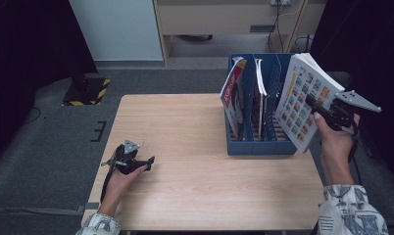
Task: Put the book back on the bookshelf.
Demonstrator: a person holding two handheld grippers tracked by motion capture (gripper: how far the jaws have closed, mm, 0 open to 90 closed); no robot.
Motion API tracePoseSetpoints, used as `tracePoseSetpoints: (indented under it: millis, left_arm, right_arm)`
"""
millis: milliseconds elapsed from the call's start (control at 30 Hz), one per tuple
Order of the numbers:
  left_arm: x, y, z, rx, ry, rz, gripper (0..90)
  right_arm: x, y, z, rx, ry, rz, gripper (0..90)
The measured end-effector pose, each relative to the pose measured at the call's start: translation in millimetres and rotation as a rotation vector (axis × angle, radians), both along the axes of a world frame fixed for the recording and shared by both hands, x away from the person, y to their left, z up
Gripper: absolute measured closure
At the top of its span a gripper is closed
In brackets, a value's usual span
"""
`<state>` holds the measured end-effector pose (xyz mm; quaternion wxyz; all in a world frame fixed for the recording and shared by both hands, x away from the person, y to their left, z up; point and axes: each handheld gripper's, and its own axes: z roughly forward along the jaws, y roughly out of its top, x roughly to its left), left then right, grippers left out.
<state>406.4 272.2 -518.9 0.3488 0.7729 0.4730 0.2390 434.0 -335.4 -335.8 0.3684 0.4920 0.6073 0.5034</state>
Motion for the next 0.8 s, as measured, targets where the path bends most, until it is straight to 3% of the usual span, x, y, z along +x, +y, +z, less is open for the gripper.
tracePoseSetpoints:
  millis: [367, 800]
  left_arm:
    - [0.2, -0.5, -0.3, 0.003, 0.001, -0.001, 7.7]
    - [0.8, 1.1, 0.2, 0.003, -0.012, 0.013, 8.0]
  right_arm:
    - [5.7, 1.8, -0.1, 0.006, 0.004, -0.005, 74.0]
    - [20.1, 8.4, 10.1, -0.005, 0.000, -0.017, 74.0]
